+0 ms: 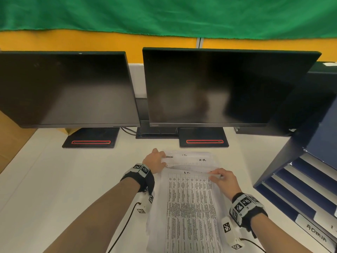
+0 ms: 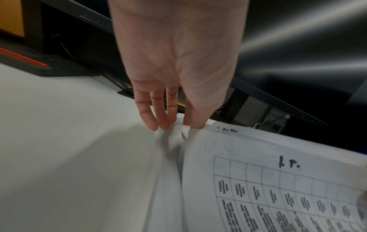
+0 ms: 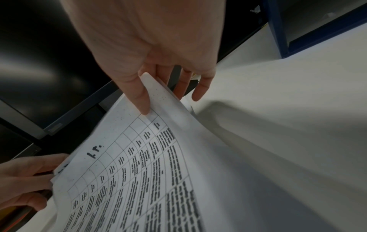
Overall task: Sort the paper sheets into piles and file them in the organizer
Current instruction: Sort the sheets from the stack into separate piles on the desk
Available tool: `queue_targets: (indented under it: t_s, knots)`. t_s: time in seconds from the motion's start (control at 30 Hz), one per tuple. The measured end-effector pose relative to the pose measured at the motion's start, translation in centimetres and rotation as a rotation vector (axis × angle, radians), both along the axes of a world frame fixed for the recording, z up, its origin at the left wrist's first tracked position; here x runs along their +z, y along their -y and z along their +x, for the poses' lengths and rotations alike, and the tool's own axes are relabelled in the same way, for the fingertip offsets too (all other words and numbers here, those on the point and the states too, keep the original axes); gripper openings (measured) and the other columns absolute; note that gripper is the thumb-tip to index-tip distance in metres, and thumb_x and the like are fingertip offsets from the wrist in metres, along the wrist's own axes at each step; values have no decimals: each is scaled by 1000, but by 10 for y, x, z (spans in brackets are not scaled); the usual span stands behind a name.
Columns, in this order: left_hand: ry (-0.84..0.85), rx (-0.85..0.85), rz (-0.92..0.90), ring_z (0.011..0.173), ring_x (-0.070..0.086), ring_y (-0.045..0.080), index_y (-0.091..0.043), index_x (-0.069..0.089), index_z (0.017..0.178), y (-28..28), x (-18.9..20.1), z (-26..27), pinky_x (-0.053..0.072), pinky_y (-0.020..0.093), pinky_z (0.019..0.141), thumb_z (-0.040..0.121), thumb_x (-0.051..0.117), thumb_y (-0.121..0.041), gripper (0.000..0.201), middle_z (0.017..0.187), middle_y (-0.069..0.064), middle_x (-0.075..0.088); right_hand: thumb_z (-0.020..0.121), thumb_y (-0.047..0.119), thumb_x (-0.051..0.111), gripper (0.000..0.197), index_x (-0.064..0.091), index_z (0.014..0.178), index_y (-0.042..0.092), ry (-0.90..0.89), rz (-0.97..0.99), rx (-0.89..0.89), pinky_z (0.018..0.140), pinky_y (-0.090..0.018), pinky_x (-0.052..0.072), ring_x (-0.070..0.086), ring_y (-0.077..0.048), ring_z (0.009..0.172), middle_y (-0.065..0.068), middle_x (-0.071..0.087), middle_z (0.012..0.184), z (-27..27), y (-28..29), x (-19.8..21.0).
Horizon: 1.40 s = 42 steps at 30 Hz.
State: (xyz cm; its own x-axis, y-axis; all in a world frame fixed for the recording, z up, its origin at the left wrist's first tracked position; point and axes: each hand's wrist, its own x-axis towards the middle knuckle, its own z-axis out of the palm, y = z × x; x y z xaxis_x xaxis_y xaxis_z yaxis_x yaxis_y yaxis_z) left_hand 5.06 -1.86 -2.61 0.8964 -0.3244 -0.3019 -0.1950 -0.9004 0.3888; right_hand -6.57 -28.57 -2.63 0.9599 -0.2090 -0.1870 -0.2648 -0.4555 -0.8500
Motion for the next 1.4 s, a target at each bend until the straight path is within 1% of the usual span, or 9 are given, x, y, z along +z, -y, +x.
queue_targets:
  t_s: [0.1, 0.2, 0.37, 0.5, 0.57, 0.63, 0.73, 1.0, 1.4]
  knots:
    - [103, -14, -16, 98, 54, 22, -16, 60, 107, -2, 0, 0, 44, 27, 82, 89, 59, -29, 22, 111, 3, 47, 81, 5, 66, 23, 64, 75, 27, 9, 18, -1, 73, -9, 35, 54, -1, 86, 9, 62, 89, 1, 0, 0]
    - [195, -54, -95, 87, 50, 18, -13, 61, 91, 0, 7, -5, 34, 24, 72, 89, 56, -24, 13, 91, -1, 50, 81, 10, 67, 18, 66, 79, 28, -18, -32, 0, 86, -24, 38, 52, -11, 91, 5, 57, 98, 4, 1, -3]
    - [258, -280, -199, 91, 52, 18, -11, 68, 101, -9, 10, -19, 39, 27, 80, 96, 48, -21, 22, 97, 5, 60, 80, 7, 68, 11, 69, 80, 18, 0, -26, -46, 102, -25, 25, 41, -12, 110, 3, 40, 119, 8, 1, -5]
    - [97, -239, -338, 86, 54, 14, -10, 70, 99, -13, 7, -27, 42, 26, 78, 94, 51, -18, 21, 96, 4, 62, 78, 8, 70, 8, 72, 82, 15, -11, 40, -30, 105, -31, 27, 43, -10, 111, 7, 48, 119, 10, 4, -8]
    - [21, -204, -368, 88, 57, 16, -9, 69, 101, -13, 9, -26, 46, 31, 82, 94, 50, -17, 22, 99, 5, 65, 79, 12, 70, 11, 71, 80, 23, -36, 52, -21, 96, -33, 36, 48, -13, 99, 4, 58, 107, 9, 4, -6]
    - [8, -159, -342, 101, 56, 18, -11, 65, 111, -9, 10, -22, 43, 32, 93, 96, 47, -20, 25, 112, 5, 61, 81, 11, 68, 13, 69, 79, 24, -41, 75, -19, 79, -22, 40, 52, -11, 85, 5, 63, 95, 7, 3, -3]
    - [54, -46, -253, 116, 50, 24, -12, 53, 127, -1, 7, -11, 36, 32, 103, 100, 34, -19, 34, 130, 9, 44, 81, 11, 68, 9, 71, 85, 18, -38, 79, -31, 77, -22, 39, 52, -2, 83, 4, 66, 95, 4, 4, -1]
    - [65, 10, -54, 104, 56, 25, -16, 49, 124, 5, -3, 5, 46, 30, 90, 92, 47, -13, 33, 123, 6, 47, 82, 11, 67, 8, 70, 87, 16, -35, 35, 14, 70, -12, 35, 50, 1, 76, 6, 64, 91, -1, 3, 0]
    - [217, -68, 32, 88, 53, 21, -18, 47, 95, 4, 8, 2, 40, 27, 71, 88, 58, -19, 12, 100, 4, 61, 78, 9, 69, 8, 73, 84, 14, -59, 10, 41, 72, -14, 35, 53, -3, 82, -4, 66, 98, 0, 2, -3]
